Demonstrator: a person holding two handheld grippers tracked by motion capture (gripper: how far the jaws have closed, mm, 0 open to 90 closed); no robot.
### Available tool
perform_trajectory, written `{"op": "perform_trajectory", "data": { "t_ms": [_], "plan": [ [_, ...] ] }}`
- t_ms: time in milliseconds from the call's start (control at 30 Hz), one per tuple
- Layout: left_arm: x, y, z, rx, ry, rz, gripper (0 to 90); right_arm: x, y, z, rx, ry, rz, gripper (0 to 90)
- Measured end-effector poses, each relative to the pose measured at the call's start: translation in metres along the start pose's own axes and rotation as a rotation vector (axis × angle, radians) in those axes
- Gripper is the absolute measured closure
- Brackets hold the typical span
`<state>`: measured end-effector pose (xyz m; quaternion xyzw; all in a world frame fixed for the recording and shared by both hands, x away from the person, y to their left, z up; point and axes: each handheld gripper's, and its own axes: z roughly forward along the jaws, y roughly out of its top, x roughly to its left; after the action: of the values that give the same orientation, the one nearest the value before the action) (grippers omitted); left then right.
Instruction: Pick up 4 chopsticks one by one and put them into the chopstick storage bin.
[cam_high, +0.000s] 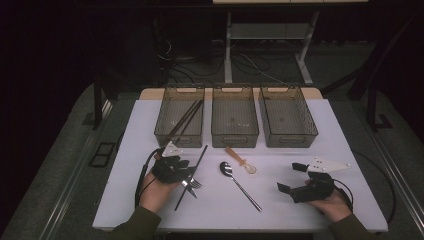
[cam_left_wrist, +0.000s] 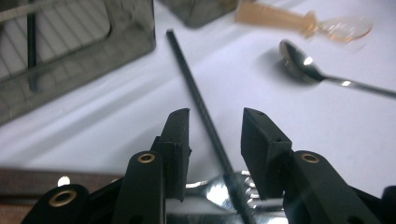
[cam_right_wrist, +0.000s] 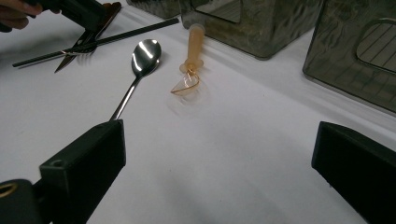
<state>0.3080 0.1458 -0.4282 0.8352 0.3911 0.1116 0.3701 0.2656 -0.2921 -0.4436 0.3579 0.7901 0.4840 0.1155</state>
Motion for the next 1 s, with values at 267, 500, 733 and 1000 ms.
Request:
{"op": "perform_trajectory", "data": {
  "t_ms": [267,500,733,1000],
  "plan": [
    [-0.001,-0.003,0.007,0.03,-0.013,0.001,64.6,0.0,0.0,0.0,-0.002,0.0,0.0,2.3],
    [-0.004,-0.005,0.015,0.077,-0.012,0.019,67.9,0.0,0.0,0.0,0.001,0.0,-0.002,2.4],
    [-0.005,-0.005,0.016,0.082,-0.011,0.048,73.9,0.0,0.0,0.0,0.002,-0.002,-0.004,2.3],
    [-0.003,-0.004,0.016,0.085,-0.008,0.06,81.0,0.0,0.0,0.0,0.003,-0.003,-0.001,2.4]
  ]
}}
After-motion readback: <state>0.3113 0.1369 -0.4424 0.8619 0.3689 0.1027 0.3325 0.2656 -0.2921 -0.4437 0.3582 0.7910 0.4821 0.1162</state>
